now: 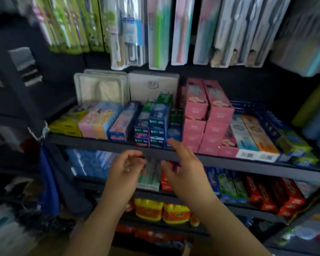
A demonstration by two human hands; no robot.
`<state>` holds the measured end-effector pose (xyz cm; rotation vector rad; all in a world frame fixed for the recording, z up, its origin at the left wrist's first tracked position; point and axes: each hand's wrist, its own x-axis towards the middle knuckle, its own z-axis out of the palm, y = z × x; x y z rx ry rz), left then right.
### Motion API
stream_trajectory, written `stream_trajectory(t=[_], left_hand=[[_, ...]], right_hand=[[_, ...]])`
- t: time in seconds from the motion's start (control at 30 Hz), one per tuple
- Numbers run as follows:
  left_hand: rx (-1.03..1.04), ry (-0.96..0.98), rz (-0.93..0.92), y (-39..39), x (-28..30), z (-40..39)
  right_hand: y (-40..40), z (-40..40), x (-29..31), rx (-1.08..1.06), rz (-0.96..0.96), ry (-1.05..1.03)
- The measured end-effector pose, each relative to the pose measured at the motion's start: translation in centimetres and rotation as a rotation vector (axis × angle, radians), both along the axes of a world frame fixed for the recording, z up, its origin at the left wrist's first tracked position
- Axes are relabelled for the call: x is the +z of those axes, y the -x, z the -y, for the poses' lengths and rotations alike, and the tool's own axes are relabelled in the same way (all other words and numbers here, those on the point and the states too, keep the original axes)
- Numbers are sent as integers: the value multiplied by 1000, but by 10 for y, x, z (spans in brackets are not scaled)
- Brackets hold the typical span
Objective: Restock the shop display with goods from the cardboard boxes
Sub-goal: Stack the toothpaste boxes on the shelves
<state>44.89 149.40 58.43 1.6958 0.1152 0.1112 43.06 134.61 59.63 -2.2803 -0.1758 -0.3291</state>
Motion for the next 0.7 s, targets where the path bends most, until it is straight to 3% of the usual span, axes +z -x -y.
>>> stream_trajectory(t=[0.13, 0.2, 0.3, 0.53, 0.6, 0.63, 0.7], left_hand=[[-48, 35, -24, -36, 6, -30], [-63, 65, -47, -49, 5, -41], [-86, 93, -86, -62, 6, -48], [-167, 88, -119, -75, 4, -48], [-164, 111, -124, -77, 7, -47], [-167, 130, -142, -77, 9, -46], [-198, 182, -178, -77, 8, -41]], right_hand=[[-76, -41, 12, -136, 137, 191], [-105, -49, 15, -268, 61, 210], [-122, -52, 13, -371, -41, 142], [-98, -57, 30, -399, 90, 30], [-78, -60, 36, -418, 134, -210], [-66, -62, 39, -434, 105, -450], [-49, -69, 39, -445, -55, -1155]])
